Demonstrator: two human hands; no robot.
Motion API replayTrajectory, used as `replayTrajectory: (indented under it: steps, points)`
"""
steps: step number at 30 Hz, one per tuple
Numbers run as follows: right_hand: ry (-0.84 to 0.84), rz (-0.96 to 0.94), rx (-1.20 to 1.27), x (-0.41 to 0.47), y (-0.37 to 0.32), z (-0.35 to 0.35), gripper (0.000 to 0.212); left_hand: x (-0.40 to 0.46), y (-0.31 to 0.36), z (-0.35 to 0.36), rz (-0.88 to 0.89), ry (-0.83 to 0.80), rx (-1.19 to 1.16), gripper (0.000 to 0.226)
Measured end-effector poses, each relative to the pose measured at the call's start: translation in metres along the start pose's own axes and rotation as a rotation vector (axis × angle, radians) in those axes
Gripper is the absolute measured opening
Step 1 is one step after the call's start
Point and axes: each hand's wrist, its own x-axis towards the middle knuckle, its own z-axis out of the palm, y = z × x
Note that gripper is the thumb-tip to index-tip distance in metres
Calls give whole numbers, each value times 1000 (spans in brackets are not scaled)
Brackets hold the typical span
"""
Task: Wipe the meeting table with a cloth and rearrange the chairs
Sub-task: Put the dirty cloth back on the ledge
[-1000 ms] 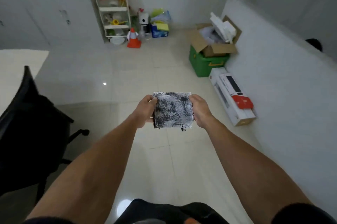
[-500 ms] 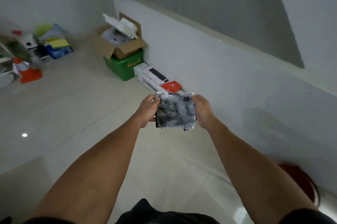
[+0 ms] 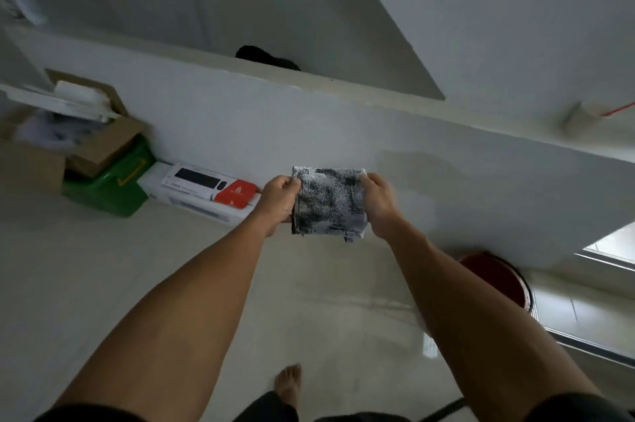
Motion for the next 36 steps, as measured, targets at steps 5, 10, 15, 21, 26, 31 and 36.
replayTrajectory:
  steps: [5, 10, 15, 21, 26, 31, 36]
  points:
    - [106, 16, 68, 50, -12, -5, 26, 70, 29, 9, 71, -79, 36, 21]
    - [186, 29, 111, 94, -10, -13, 25, 117, 44, 22, 90, -138, 50, 30]
    - [209, 45, 147, 146, -15, -24, 24, 171, 60, 43, 73, -155, 45, 23]
    - [221, 60, 143, 234, -32, -46, 28, 251, 92, 76, 44, -143, 37, 26]
    - [205, 66, 74, 296, -52, -69, 21, 302, 121, 101, 24, -112, 25, 26]
    - [197, 78, 82, 360, -62, -94, 19, 356, 146, 130, -4, -96, 25, 20]
    - [238, 112, 86, 404, -59, -107, 20, 401, 158, 151, -44, -121, 5, 19]
